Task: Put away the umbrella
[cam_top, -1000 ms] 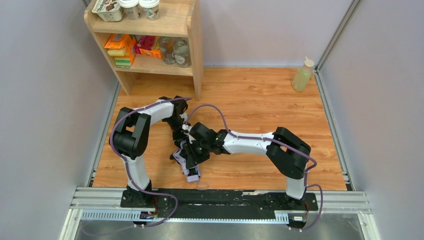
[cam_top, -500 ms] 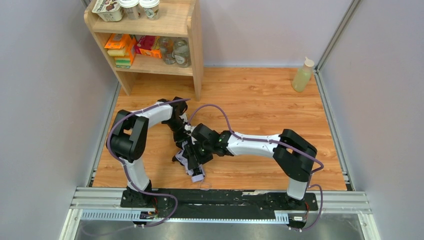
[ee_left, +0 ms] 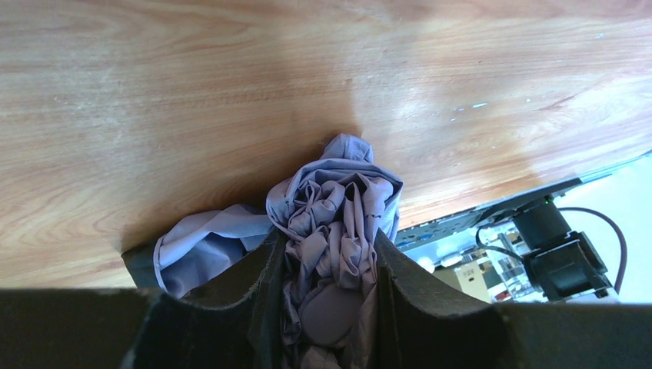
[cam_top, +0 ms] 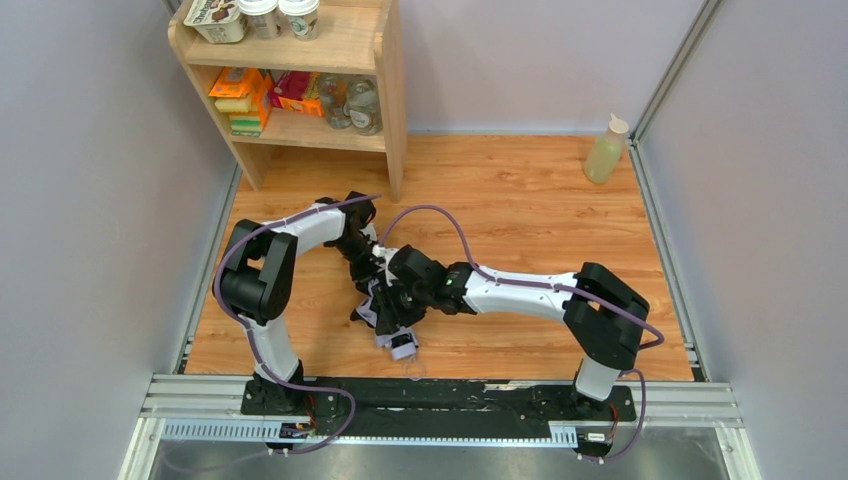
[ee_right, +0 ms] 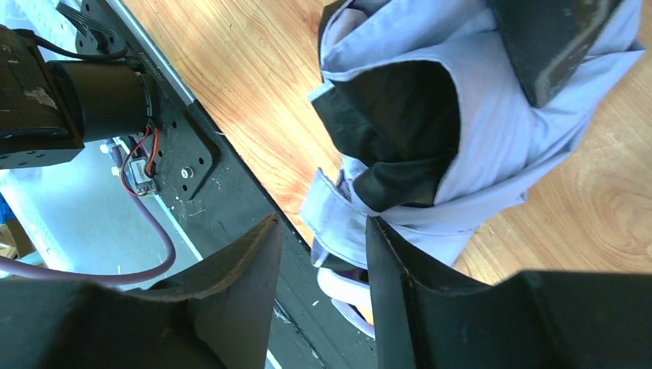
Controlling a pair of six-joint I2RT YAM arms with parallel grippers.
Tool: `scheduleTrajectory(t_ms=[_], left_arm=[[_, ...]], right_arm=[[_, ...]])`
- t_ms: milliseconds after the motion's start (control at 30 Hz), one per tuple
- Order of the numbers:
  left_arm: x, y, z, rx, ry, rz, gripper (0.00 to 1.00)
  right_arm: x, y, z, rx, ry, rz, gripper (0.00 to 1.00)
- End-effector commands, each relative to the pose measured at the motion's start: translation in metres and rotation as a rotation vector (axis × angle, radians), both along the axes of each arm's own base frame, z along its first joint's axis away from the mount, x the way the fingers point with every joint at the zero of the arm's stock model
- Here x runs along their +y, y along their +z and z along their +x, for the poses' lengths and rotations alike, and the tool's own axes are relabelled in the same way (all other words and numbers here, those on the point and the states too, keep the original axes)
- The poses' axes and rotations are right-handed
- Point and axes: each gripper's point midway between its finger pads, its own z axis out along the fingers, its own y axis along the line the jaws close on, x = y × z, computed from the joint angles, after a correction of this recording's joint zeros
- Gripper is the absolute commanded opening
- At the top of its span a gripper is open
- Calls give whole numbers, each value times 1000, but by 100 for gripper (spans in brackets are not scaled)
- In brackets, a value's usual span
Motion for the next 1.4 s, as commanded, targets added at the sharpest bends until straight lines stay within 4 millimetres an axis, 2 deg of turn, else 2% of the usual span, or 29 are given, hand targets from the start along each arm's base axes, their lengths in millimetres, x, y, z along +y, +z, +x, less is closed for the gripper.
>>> scheduleTrajectory(t_ms=[0, 133, 333, 467, 567, 633, 700, 833, 933, 1067, 1133, 1233, 1300, 1367], left_arm=[[-19, 18, 15, -39, 32, -84, 0], [-21, 19, 15, -34, 37, -93, 0], [-17, 14, 14, -16, 19, -72, 0], [-18, 10, 14, -9, 25, -82, 0], [-19, 8, 13, 3, 31, -81, 0], [-19, 8, 14, 5, 36, -83, 0], [-20, 7, 13, 13, 40, -82, 0], [-19, 8, 13, 13, 34, -77, 0], [-18, 8, 12, 16, 34, -75, 0], [-18, 8, 13, 14, 37, -76, 0], [-18, 8, 13, 15, 37, -76, 0], [-19, 7, 12, 16, 39, -81, 0], [-19, 6, 11, 14, 39, -91, 0], [-22, 7, 10, 8, 40, -120, 0]], right_arm=[[18, 12, 5, -23, -4, 34, 47], [19, 1, 8, -87, -1, -43, 51], [-1, -32, 14, -157, -20, -195, 50], [-15, -50, 19, -218, -46, -286, 42], [-21, -56, 27, -343, -54, -345, 35], [-18, -57, 29, -359, -47, -343, 33], [-15, -54, 30, -360, -56, -331, 33], [-10, -50, 28, -347, -62, -306, 40], [-14, -52, 28, -353, -70, -325, 39], [-17, -50, 27, -387, -83, -353, 17], [-17, -49, 27, -390, -100, -350, 0], [-13, -39, 24, -383, -95, -305, 0], [-6, -27, 14, -351, -56, -210, 0], [6, -3, -1, -285, 11, -47, 0]])
